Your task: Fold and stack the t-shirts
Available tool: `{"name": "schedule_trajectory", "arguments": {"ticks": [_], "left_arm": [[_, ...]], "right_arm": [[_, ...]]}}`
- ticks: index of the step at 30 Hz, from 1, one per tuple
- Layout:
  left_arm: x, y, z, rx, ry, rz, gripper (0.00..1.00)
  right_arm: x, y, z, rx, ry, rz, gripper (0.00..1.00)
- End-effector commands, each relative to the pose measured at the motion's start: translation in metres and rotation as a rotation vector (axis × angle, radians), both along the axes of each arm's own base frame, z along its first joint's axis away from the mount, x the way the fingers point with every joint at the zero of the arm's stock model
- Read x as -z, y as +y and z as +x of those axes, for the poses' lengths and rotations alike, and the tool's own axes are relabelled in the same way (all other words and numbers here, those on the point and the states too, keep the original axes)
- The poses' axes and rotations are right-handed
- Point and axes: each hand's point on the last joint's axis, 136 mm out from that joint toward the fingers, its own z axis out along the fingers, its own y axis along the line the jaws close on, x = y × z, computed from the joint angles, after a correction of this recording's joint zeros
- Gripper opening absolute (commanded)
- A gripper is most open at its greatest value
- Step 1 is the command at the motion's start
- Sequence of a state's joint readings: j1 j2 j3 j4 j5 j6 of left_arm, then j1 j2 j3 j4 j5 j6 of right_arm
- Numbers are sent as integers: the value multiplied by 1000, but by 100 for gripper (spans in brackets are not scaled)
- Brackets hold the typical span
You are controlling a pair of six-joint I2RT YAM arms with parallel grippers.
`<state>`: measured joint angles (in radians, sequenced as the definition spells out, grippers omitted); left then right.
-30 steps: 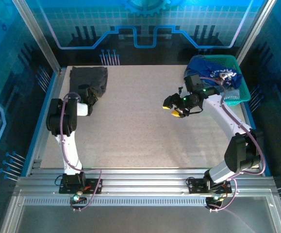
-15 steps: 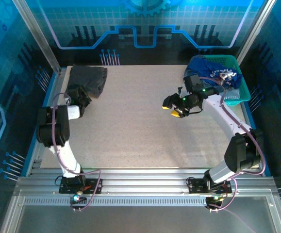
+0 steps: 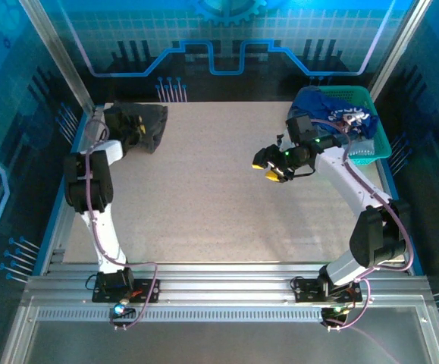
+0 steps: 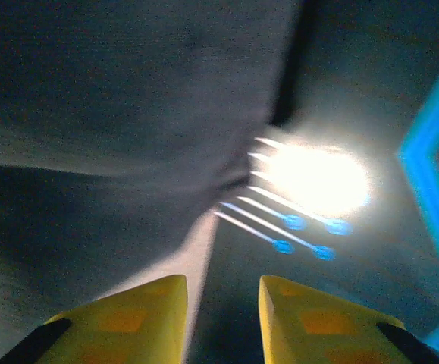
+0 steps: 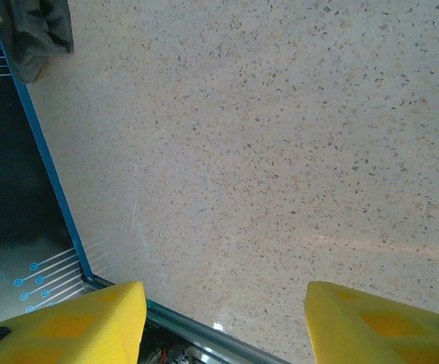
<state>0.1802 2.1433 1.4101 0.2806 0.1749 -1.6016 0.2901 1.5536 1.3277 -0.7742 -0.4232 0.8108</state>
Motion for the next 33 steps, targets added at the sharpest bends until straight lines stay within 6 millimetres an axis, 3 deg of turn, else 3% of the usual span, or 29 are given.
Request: {"name": "schedule_trajectory", "arguments": {"ticks": [1,5,7,12,15,18,23,30,33], "left_arm": [[34,-28,-14,96,83,-19,30],[60,-31,-25,91,106,-31,32],[60,-27,-25,84,86,-31,34],[14,-25,-17,87,-25,-6,44],[-12,-24,-25,82,-67,8,47],[-17,-16,-41,80,-37,51,46],[15,-2,-57,59,27,20,42],[53,-33,-54,115,69,-19,38],[60,-42,-54,118,73,-24,37]], "right_arm": [[-3,5,-6,-17,-1,11,59],[-2,5,-6,-13,2,16,59],[-4,6,-4,-13,-3,16,59],[-6,6,-1,-13,-7,14,59],[-4,6,-1,-13,-1,14,59],[-3,8,0,-16,-1,17,59],[-3,9,1,-19,0,19,59],[-6,12,2,-25,-10,23,59],[-8,12,2,-27,-14,24,59]]}}
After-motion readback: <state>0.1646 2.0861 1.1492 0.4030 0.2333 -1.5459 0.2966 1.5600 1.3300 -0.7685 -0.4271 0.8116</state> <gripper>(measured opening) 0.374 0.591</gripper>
